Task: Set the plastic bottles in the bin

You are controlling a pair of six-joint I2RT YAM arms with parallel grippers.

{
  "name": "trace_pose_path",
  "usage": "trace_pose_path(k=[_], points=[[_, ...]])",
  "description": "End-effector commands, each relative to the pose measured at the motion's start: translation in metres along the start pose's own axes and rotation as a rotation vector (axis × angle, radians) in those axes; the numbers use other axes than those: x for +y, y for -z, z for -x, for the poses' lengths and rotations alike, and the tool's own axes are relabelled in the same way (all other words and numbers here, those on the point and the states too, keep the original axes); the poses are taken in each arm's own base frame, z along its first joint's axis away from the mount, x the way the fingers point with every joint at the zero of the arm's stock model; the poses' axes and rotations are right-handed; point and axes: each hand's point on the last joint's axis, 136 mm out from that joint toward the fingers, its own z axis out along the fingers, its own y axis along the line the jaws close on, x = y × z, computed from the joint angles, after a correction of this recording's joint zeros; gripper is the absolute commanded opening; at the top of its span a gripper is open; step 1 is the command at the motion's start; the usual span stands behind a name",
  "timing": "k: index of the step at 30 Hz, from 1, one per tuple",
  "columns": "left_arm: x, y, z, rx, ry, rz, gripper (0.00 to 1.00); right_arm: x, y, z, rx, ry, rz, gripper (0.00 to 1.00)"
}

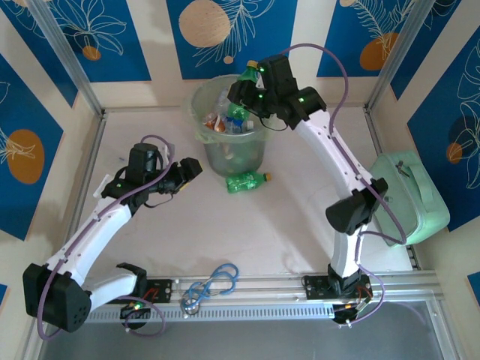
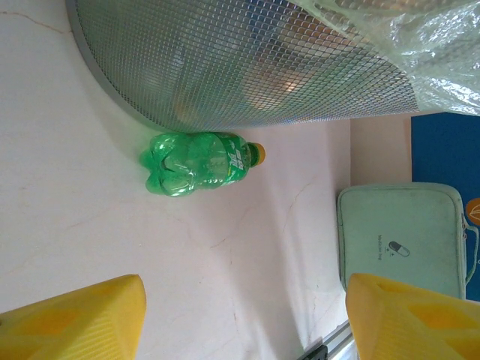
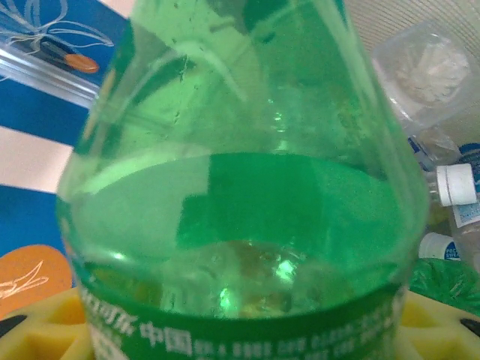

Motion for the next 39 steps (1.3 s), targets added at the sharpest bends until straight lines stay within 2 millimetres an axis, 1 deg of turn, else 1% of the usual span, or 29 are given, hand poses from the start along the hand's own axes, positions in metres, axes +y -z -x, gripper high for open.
trace_pose_path(k=[1,2,4,6,8,11,14,18,19,21,24,26,28,31,34,37,39], points=[[0.001,-0.001,-0.001,0.002,-0.018,0.010,0.71,-0.003,-0.001,0.003,0.016,-0.050,-0.003,0.54],[0.000,-0.001,-0.001,0.001,-0.021,0.005,0.71,-0.004,-0.004,0.004,0.019,-0.054,-0.003,0.58],[-0.003,0.000,0.001,-0.006,-0.028,-0.003,0.71,-0.008,-0.009,0.004,0.036,-0.062,-0.012,0.70],[-0.005,0.002,0.002,-0.008,-0.036,-0.001,0.72,-0.008,-0.009,0.003,0.041,-0.055,-0.019,0.76],[-0.005,0.004,0.003,-0.012,-0.047,0.009,0.72,-0.005,-0.003,0.003,0.026,-0.033,-0.020,0.80],[-0.006,0.005,0.005,-0.016,-0.057,0.013,0.73,0.000,0.012,0.008,-0.010,-0.006,-0.015,0.84],[-0.010,0.006,0.007,-0.024,-0.061,0.005,0.73,0.004,0.029,0.014,-0.043,0.013,-0.010,0.85],[-0.015,0.009,0.011,-0.032,-0.072,0.003,0.73,0.001,0.057,0.022,-0.101,0.037,-0.026,0.85],[-0.016,0.010,0.012,-0.035,-0.078,0.004,0.73,-0.004,0.064,0.023,-0.116,0.040,-0.039,0.85],[-0.018,0.012,0.013,-0.037,-0.090,0.012,0.72,-0.016,0.078,0.023,-0.138,0.041,-0.071,0.85],[-0.019,0.015,0.015,-0.050,-0.101,0.019,0.72,-0.053,0.093,0.013,-0.137,-0.017,-0.122,0.84],[-0.017,0.016,0.016,-0.057,-0.100,0.023,0.72,-0.085,0.101,0.001,-0.130,-0.092,-0.137,0.83],[-0.016,0.015,0.016,-0.059,-0.092,0.024,0.72,-0.119,0.102,-0.016,-0.098,-0.180,-0.160,0.80],[-0.014,0.012,0.016,-0.059,-0.077,0.019,0.71,-0.161,0.094,-0.048,-0.028,-0.313,-0.191,0.75],[-0.012,0.010,0.015,-0.059,-0.060,0.012,0.70,-0.191,0.077,-0.080,0.034,-0.424,-0.226,0.67],[-0.012,0.008,0.014,-0.056,-0.048,0.007,0.70,-0.209,0.053,-0.106,0.100,-0.527,-0.222,0.62],[-0.010,0.008,0.014,-0.056,-0.043,0.008,0.69,-0.214,0.037,-0.118,0.136,-0.587,-0.203,0.60]])
